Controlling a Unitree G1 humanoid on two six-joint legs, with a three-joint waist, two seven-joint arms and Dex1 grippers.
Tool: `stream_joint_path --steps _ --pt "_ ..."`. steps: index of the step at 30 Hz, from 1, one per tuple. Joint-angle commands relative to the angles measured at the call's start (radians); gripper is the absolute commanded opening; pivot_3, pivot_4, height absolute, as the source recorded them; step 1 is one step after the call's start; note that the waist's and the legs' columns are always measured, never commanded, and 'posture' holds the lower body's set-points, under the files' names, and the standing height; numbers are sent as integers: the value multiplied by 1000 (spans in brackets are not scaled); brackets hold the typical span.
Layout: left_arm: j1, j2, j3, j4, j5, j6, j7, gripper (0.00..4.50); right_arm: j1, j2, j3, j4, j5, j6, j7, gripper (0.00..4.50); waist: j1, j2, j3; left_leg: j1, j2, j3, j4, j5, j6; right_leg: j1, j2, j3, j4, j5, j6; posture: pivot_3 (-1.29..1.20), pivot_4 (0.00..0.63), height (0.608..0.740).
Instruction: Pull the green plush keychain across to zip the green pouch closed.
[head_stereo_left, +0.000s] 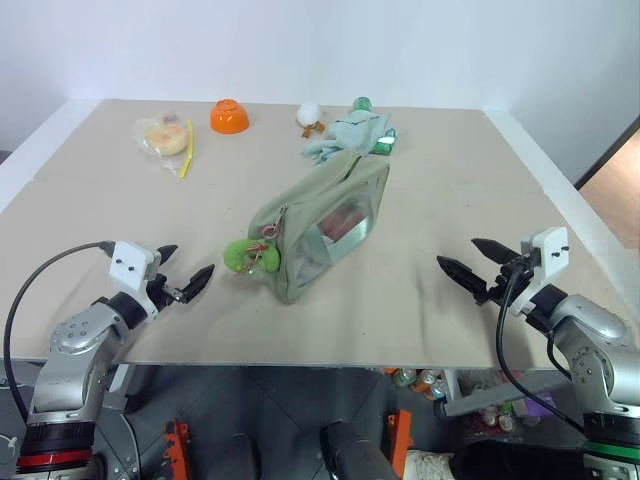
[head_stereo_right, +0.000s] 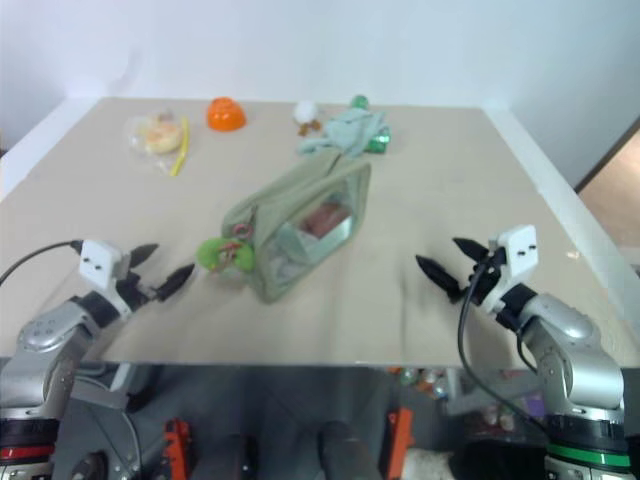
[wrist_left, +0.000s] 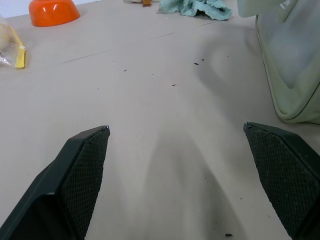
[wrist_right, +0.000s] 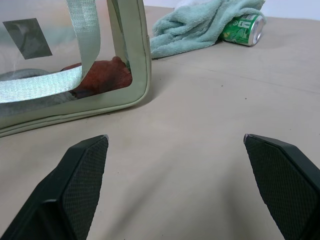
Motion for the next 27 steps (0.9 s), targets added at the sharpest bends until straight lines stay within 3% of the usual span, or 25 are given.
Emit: stream_joint_path --steps 1,10,19,26,27 --pt "-24 4 20 -22 -9 -40 0 4453 -12 -10 -12 2 -1 -20 11 4500 0 0 0 0 0 0 0 0 0 0 0 0 0 0 0 0 150 740" --pt "-58 -15 44 18 -62 -76 -35 4453 -3 -15 -38 -9 60 85 16 4500 0 0 0 0 0 0 0 0 0 0 0 0 0 0 0 0 150 740" --pt "-62 -6 41 -16 -106 -22 -40 4453 -18 -33 -24 -4 23 28 40 4500 0 0 0 0 0 0 0 0 0 0 0 0 0 0 0 0 150 740" --pt "-28 59 70 -241 -261 137 -63 4453 -190 -107 26 28 27 20 150 4500 -5 1 0 0 0 0 1 0 0 0 0 0 0 1 0 0 150 740" --pt "-20 78 76 -291 -295 170 -71 4453 -274 -116 65 48 23 23 189 4500 -8 1 1 1 1 0 1 0 0 0 1 0 0 1 0 0 150 740"
